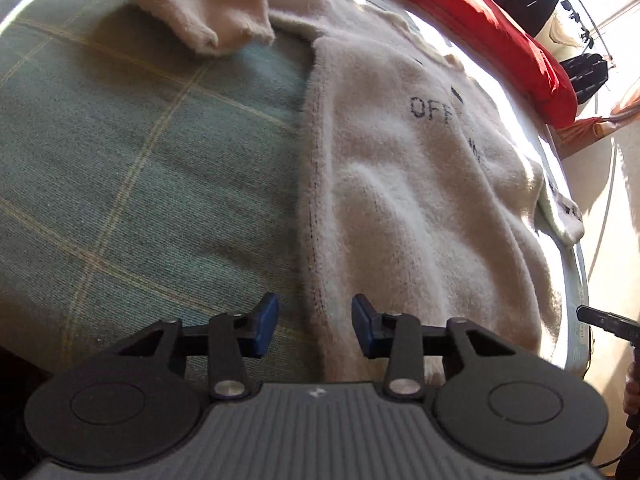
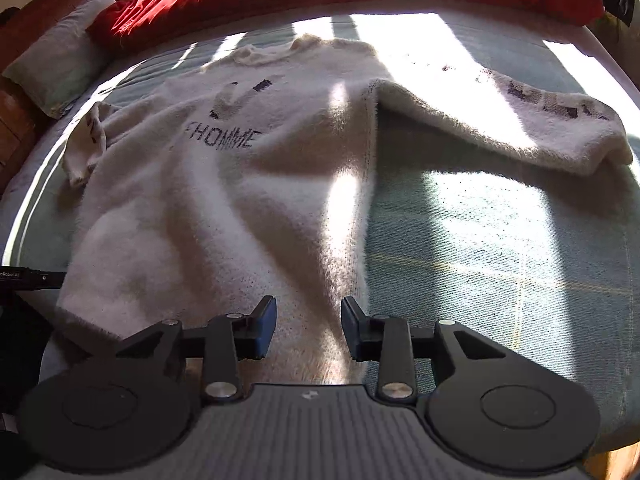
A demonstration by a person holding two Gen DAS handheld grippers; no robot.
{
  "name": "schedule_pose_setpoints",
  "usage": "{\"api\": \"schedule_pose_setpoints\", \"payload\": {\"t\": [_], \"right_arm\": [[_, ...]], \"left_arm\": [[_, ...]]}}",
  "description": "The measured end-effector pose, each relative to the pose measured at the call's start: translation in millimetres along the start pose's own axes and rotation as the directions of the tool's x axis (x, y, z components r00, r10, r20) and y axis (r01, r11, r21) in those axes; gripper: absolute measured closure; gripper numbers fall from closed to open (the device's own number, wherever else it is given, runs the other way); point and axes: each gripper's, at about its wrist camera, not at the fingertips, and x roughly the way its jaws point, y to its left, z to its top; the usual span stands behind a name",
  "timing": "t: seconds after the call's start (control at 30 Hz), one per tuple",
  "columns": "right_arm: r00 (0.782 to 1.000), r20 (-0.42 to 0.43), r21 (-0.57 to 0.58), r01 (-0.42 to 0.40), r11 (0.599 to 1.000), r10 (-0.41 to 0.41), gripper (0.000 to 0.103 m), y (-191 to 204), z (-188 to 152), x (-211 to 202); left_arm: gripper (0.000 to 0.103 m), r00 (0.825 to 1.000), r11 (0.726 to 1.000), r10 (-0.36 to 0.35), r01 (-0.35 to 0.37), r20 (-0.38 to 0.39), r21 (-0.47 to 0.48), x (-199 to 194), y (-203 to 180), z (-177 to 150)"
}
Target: Fold clothes
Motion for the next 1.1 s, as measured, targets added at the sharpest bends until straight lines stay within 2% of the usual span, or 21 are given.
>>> {"api": "schedule_pose_setpoints", "payload": {"t": [0.17,0.23,0.3,0.33,0.47,0.57,0.77,0.87,0.93,1.03,1.1], "right_arm": [[1.000,-0.003,0.002,-0.007,1.000,0.007,0.060,0.9,0.6,-0.4],[1.000,-0.008,0.001,-0.011,1.000,0.011,0.060,1.7,1.1,1.4],[1.000,-0.012,-0.001,-0.012,1.000,0.012,0.060,3.2,1.8,4.6],[1.000,-0.015,-0.002,-0.013,1.000,0.013,0.060,4.3,2.4,6.2],[1.000,-0.015,-0.020,-0.021,1.000,0.021,0.060,9.8,3.6,6.8],[1.000,-0.013,-0.030,-0.016,0.999,0.016,0.056,10.5,4.7,5.8],[1.000,-0.017,-0.021,-0.009,1.000,0.008,0.056,7.2,6.3,9.7],[1.000,-0.014,-0.010,-0.013,1.000,0.013,0.052,5.2,7.1,10.3],[1.000,-0.013,0.002,-0.014,1.000,0.015,0.051,2.6,8.1,10.9],[1.000,-0.007,0.023,-0.009,1.000,0.009,0.051,-2.0,10.6,11.0],[1.000,0.005,0.039,-0.013,0.999,0.013,0.048,-5.2,11.4,9.4]], "left_arm": [[0.065,0.996,0.995,-0.083,0.081,-0.027,-0.059,16.3,0.6,-7.2],[0.066,0.996,0.995,-0.081,0.079,-0.036,-0.053,17.4,-3.1,-8.7],[0.082,0.998,0.998,-0.057,0.055,-0.040,-0.040,17.2,-6.8,-9.0],[0.096,0.998,0.999,-0.045,0.043,-0.042,-0.033,17.1,-8.7,-9.2],[0.097,1.000,1.000,0.021,-0.021,0.023,-0.005,-10.2,-10.1,-6.2],[0.097,0.994,0.997,0.073,-0.074,0.082,0.009,-35.5,-5.4,-2.9],[0.097,0.987,0.991,0.120,-0.126,0.106,0.051,-55.2,1.9,0.7],[0.095,0.984,0.986,0.111,-0.126,0.142,0.106,-67.5,-7.4,2.4],[0.089,0.980,0.981,0.106,-0.131,0.170,0.141,-73.3,-16.5,5.6],[0.071,0.973,0.968,0.117,-0.157,0.201,0.195,-73.6,-31.6,13.1],[0.069,0.968,0.955,0.131,-0.181,0.213,0.236,-71.1,-41.3,16.8]]}}
